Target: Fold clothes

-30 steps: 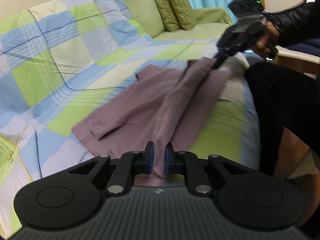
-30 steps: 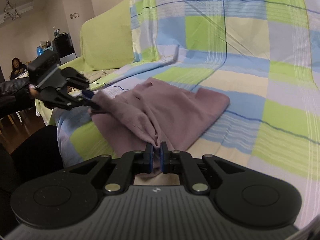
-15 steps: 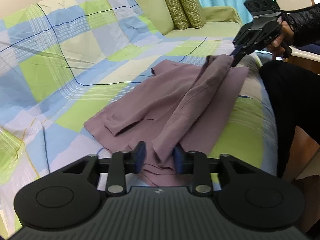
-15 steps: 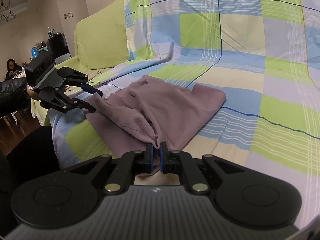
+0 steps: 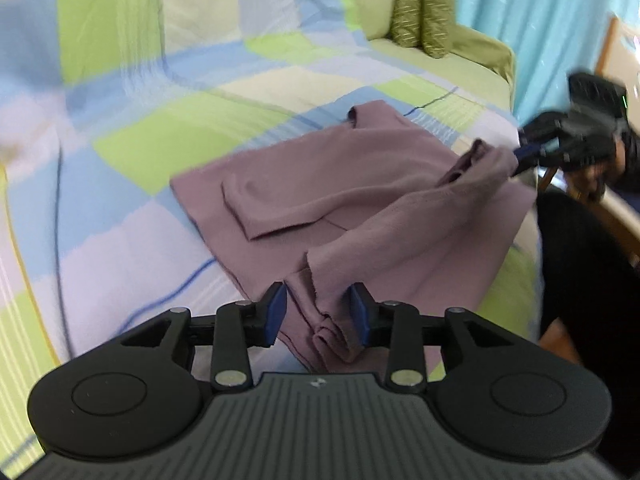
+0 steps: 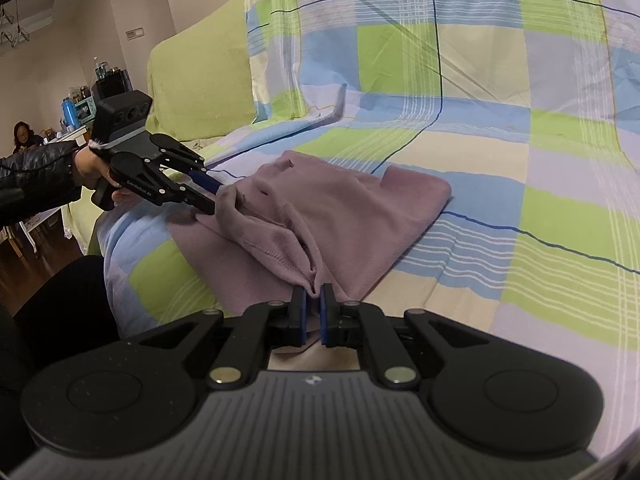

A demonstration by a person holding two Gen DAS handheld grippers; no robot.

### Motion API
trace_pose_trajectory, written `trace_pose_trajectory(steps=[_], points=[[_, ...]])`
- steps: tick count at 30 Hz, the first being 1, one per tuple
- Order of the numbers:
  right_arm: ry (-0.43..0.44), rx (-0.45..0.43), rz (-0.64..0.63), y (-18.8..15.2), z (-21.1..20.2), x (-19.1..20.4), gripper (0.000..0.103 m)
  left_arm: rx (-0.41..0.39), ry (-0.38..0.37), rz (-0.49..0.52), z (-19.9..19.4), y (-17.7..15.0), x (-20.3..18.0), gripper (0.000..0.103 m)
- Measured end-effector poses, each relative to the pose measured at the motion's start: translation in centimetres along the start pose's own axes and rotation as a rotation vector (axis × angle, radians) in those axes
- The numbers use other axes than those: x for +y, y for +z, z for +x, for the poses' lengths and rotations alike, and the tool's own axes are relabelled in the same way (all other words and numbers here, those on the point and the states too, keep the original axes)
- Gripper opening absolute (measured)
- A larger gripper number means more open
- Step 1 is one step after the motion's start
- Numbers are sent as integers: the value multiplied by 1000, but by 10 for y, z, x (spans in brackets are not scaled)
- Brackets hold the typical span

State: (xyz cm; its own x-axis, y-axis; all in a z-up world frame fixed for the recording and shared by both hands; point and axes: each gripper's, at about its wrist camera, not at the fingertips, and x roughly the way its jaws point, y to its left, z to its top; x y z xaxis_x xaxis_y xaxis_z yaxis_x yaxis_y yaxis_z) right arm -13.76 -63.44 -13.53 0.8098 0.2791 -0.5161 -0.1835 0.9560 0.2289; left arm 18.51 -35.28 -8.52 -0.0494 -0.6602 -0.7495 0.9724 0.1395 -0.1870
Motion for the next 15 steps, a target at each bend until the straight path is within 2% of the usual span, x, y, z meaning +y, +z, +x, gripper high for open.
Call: trace_pose_trajectory(steps=[3, 5, 6, 8, 15], points=[[6, -7, 20, 2, 1, -3, 5, 33, -28, -31, 3, 4, 2, 34], [17, -22, 60, 3, 2, -8, 5, 34, -37, -32, 5, 4, 2, 17], [22, -30, 81, 3, 2, -11, 7, 28, -43, -43, 5, 3, 3, 16], [33, -45, 121, 4, 3, -17, 9, 14, -46, -55, 5, 0, 4, 7], [70, -61, 186, 4, 8, -34, 27, -48, -61, -101, 4, -10, 5, 3]])
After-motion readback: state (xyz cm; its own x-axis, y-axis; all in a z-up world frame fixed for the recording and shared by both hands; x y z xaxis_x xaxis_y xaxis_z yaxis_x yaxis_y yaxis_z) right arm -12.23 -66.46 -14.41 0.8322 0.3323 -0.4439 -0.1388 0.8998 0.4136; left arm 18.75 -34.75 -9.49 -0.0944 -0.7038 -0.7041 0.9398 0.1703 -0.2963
